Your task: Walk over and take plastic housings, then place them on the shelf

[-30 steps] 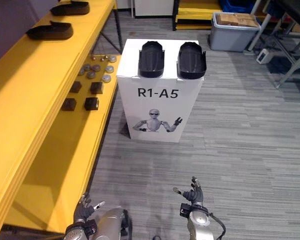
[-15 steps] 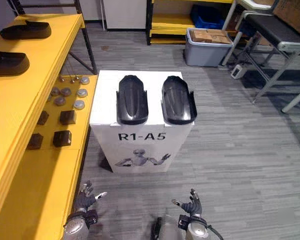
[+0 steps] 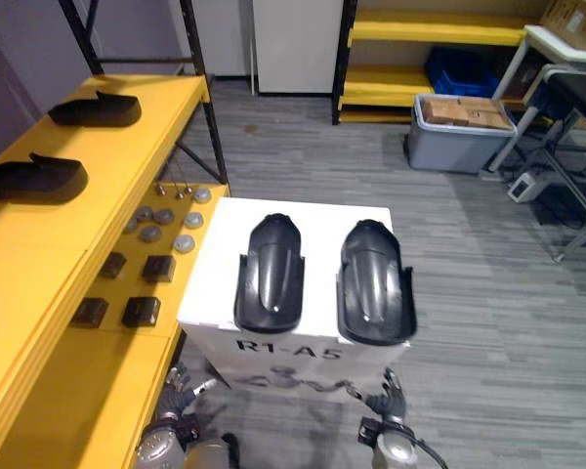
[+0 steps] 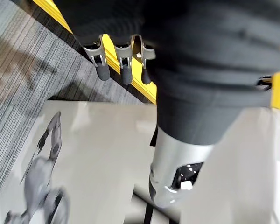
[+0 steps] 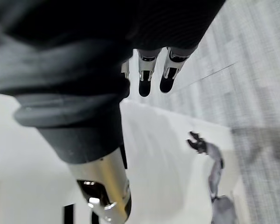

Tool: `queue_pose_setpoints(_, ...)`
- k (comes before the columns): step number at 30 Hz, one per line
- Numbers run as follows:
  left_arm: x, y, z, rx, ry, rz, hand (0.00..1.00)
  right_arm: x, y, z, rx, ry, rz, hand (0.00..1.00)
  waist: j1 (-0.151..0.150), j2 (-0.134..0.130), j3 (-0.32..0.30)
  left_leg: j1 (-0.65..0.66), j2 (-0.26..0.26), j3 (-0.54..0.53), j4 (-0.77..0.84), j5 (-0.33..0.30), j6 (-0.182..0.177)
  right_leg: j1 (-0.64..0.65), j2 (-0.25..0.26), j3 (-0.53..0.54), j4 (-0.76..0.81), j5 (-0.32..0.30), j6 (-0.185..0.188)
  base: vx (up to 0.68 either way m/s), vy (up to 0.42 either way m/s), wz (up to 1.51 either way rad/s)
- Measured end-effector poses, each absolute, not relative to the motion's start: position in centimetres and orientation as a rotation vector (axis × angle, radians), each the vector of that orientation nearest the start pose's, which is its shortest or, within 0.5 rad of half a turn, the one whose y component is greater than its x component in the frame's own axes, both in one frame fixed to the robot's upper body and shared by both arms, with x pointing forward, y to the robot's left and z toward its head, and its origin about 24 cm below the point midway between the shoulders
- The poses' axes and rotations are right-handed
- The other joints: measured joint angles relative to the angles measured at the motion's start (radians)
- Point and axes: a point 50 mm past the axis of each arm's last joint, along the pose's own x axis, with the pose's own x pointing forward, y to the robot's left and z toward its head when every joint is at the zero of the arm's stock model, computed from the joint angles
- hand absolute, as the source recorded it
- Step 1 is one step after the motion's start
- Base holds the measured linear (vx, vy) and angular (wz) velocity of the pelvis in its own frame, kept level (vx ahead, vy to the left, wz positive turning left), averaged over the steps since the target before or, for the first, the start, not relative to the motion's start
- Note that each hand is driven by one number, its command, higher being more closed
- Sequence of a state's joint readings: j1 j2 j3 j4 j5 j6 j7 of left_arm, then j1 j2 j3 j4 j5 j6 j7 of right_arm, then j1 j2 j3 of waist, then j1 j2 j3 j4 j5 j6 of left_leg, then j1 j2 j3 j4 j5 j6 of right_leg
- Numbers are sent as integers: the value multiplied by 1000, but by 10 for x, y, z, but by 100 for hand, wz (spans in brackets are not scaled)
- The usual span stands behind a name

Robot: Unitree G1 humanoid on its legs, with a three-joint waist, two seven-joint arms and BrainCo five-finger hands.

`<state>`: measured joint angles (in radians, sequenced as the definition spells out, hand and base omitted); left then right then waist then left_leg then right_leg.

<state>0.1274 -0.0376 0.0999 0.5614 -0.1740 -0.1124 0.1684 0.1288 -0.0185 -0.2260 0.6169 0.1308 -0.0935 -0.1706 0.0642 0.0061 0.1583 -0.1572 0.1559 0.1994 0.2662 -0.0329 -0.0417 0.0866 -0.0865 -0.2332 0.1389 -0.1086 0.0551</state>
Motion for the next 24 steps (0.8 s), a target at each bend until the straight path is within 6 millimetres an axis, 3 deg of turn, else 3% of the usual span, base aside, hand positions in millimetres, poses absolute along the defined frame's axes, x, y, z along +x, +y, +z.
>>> queue_pose_setpoints(4,158,181,-104,-164,615,381,0,154,-217,-105,110,637,-500,0,2,-4,-3,69,-38,48,-75,8,9,18,-36,34,-8,-6,10,132,73,-19)
queue_pose_setpoints(8,155,187,-104,-164,617,405,0,150,-233,-99,133,597,-594,0,1,-7,-9,115,-40,68,-160,44,-2,15,-31,50,-9,-6,10,28,-18,-16)
queue_pose_setpoints(11,150,188,-106,-163,632,415,0,152,-254,-78,118,493,-679,0,-15,-10,-13,155,-35,89,-239,80,-12,12,-19,70,-9,-6,10,7,-25,-24)
queue_pose_setpoints(16,134,190,-112,-159,673,424,0,154,-289,-27,39,264,-778,0,-49,-21,-41,204,-34,140,-318,107,-19,-10,-4,123,-9,-5,9,-5,3,-29)
queue_pose_setpoints(19,127,188,-115,-163,692,414,0,158,-297,4,-3,128,-781,0,-59,-23,-53,217,-37,164,-340,106,-20,-20,-3,149,-11,-6,10,-14,14,-25)
queue_pose_setpoints(24,119,187,-118,-139,721,378,0,178,-290,32,-15,-6,-708,0,-64,-28,-58,215,-50,167,-349,110,-15,-34,-5,168,-11,-6,9,-11,20,-6)
